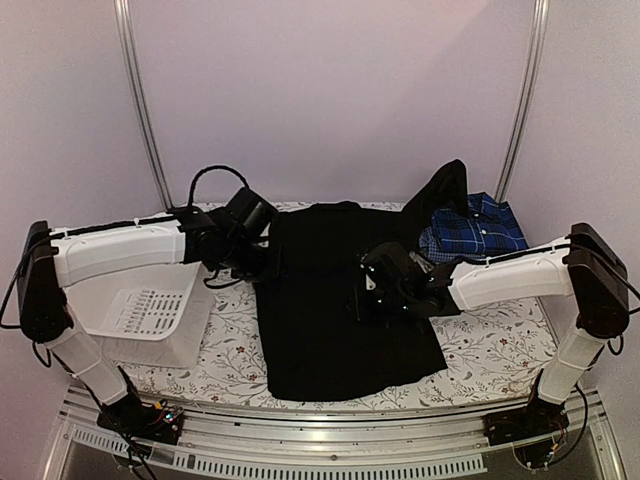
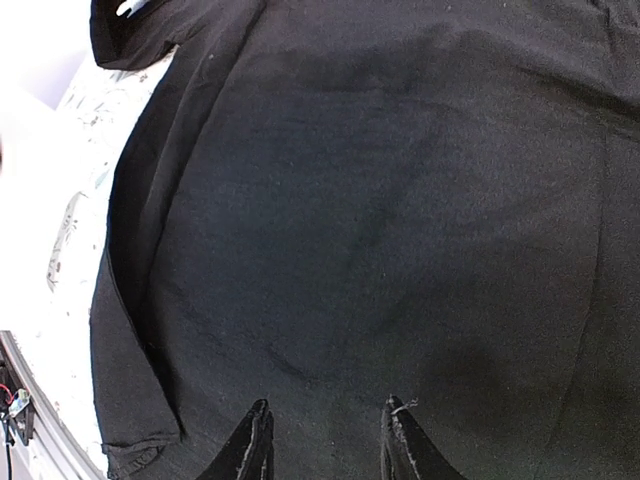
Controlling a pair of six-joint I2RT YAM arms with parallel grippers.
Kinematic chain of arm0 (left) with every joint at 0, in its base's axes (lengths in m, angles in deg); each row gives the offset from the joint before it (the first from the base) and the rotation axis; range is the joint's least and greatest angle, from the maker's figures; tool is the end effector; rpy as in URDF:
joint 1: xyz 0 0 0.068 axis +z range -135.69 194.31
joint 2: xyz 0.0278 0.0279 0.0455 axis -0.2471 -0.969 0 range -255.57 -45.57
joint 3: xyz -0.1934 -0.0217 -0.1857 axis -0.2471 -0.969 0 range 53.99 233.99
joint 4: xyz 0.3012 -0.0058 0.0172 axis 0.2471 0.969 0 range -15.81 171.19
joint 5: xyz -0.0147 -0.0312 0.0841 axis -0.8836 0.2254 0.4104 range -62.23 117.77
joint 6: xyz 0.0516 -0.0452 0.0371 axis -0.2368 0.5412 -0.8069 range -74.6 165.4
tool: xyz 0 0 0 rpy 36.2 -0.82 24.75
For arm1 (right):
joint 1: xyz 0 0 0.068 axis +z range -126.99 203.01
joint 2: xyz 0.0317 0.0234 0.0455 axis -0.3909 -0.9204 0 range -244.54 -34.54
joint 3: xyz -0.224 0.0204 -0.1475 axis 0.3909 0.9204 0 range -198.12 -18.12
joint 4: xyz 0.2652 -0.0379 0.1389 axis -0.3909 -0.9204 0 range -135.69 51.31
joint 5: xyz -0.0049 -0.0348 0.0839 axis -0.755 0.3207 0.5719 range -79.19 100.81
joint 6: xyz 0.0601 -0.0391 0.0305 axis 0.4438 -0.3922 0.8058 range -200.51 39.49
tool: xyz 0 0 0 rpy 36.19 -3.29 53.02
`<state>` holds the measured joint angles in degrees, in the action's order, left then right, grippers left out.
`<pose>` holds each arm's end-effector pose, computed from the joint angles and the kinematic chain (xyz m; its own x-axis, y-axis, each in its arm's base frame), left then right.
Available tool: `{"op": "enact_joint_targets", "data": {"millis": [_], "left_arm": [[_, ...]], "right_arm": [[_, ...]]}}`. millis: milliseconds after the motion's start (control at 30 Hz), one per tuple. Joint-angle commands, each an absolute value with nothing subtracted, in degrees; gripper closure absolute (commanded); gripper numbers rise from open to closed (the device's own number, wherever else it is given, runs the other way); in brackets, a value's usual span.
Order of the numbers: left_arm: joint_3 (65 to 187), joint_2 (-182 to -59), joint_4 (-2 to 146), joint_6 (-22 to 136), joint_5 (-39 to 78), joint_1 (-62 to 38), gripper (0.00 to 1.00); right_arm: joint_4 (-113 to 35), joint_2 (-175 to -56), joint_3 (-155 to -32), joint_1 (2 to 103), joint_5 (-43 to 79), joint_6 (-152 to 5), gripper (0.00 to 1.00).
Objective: Fold and stack the long sleeve shirts
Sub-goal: Smooth out the flattened shirt at the center of the board.
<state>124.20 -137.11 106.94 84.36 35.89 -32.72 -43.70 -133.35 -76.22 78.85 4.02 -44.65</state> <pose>0.2787 -0.2854 0.2113 -0.8492 -0.0017 -0.5281 0.1721 0.9445 -0.2799 0.2395 0.3388 0.1281 -0.7800 -0.1134 -0.6154 -0.3929 0.8543 0.3404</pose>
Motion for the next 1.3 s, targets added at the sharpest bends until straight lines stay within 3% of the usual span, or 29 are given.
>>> {"op": "enact_joint_targets", "data": {"millis": [0, 267, 667, 1100, 1267], "left_arm": [[129.2, -140.6, 109.4, 79.2, 40.3, -23.3, 0.67], [143.4, -157.1, 110.7, 75.0, 41.6, -14.9, 0.67], [153.2, -168.1, 114.3, 74.6, 45.9, -9.0, 0.65], [177.1, -186.2, 121.9, 76.4, 42.9, -3.2, 0.46], [179.0, -189.4, 122.9, 77.8, 40.9, -1.8, 0.45]], "right_arm": [[-44.8, -132.5, -78.9, 79.1, 1.7, -46.1, 0.64], [-46.4, -133.0, -81.8, 79.1, 1.4, -47.8, 0.63], [-46.7, -133.3, -82.4, 79.0, 0.2, -49.3, 0.62], [-46.3, -133.2, -82.9, 78.8, 1.4, -50.6, 0.62], [-46.3, -133.2, -82.2, 78.7, 1.9, -50.6, 0.62]]}}
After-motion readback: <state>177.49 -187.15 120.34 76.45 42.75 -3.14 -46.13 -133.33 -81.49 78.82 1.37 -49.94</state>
